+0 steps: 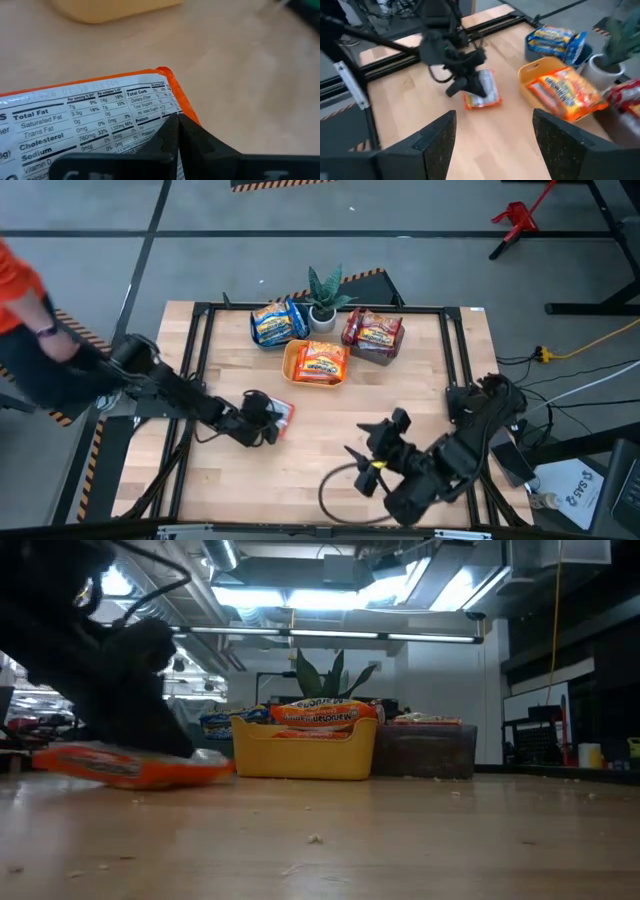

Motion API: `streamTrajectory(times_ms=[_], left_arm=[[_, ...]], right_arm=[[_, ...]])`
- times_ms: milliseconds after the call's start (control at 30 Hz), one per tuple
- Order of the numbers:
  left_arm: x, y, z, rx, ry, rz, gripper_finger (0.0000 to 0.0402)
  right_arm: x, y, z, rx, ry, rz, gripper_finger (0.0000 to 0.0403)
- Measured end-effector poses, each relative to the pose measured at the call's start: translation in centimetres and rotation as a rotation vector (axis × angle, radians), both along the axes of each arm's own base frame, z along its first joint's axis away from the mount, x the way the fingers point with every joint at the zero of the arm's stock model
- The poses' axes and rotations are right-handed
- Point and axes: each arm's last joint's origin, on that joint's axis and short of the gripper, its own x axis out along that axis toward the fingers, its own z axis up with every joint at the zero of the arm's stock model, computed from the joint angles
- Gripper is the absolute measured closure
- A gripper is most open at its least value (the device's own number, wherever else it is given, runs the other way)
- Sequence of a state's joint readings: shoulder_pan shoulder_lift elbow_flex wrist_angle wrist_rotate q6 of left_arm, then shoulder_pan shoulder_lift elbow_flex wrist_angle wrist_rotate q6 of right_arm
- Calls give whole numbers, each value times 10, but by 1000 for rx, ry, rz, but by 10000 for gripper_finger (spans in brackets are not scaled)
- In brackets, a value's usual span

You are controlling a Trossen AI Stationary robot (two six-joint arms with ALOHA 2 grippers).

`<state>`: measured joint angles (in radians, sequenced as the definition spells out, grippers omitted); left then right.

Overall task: Sort Maruchan noodles
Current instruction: Put the orange noodle pack into the yellow bin

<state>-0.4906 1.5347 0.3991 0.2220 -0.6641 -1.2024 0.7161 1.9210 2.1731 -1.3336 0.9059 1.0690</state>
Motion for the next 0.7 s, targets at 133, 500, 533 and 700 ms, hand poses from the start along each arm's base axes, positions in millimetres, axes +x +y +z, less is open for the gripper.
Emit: streamTrajectory(times_ms=[133, 500, 533, 700], left_arm=[[20, -7, -6, -48, -127, -93, 402], [97, -44, 17, 45, -202, -461, 402], [101, -48, 27, 66, -221, -472, 402], [90, -54, 69, 194, -111, -477, 402]], right_arm=[[-2, 7, -15, 27, 13, -24, 155], [0, 7, -54, -11, -15, -146, 155], [0, 7, -59, -4, -20, -161, 155], [0, 7, -81, 42, -3, -200, 155]])
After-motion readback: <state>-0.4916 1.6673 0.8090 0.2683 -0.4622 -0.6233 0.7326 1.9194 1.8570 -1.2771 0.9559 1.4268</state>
